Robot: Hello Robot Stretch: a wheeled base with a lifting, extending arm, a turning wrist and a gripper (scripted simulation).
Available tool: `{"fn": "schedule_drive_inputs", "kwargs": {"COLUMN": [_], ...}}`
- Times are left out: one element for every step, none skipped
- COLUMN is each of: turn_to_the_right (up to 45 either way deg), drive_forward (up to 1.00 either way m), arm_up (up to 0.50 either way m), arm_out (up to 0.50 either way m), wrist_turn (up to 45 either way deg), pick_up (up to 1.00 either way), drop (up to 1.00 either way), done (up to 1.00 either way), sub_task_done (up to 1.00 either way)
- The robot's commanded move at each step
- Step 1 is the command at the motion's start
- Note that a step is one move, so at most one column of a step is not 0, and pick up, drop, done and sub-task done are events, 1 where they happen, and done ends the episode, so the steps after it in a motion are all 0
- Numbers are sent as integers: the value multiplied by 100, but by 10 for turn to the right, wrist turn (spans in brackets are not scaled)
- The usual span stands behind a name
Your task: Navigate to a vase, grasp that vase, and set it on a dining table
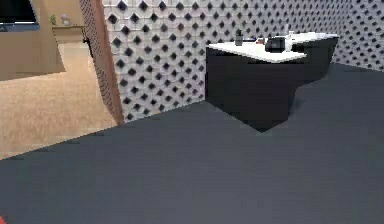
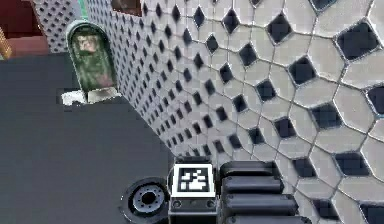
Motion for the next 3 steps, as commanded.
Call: {"fn": "schedule_drive_inputs", "kwargs": {"turn_to_the_right": [-450,-450,-390], "drive_forward": [0,0,0], "arm_up": [0,0,0], "arm_out": [0,0,0], "wrist_turn": [0,0,0], "pick_up": [0,0,0], "drop": [0,0,0], "done": [0,0,0], "sub_task_done": [0,0,0]}}
